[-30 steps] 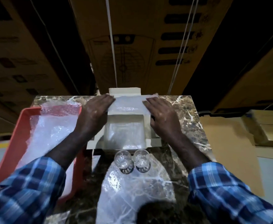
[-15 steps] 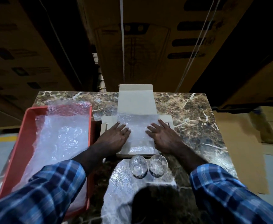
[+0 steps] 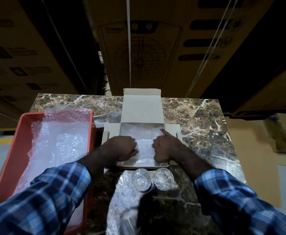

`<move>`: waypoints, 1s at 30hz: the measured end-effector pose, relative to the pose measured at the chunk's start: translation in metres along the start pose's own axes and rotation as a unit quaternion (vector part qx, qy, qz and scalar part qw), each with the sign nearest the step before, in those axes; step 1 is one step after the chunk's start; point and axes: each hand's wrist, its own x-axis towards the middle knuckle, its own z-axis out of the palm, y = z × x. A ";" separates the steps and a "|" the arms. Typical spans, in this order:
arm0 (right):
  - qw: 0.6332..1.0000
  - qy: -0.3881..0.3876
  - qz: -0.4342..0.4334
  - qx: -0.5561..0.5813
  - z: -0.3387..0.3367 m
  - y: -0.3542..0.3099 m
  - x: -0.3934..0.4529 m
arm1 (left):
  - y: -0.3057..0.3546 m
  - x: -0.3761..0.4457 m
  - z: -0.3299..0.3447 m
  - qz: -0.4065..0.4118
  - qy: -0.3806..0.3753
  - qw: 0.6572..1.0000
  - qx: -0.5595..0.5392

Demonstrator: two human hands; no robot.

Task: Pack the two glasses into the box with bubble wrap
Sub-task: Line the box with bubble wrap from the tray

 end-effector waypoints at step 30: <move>0.973 -0.056 0.078 -0.210 0.004 -0.022 0.025 | 0.024 0.022 -0.009 -0.147 -0.076 0.966 0.199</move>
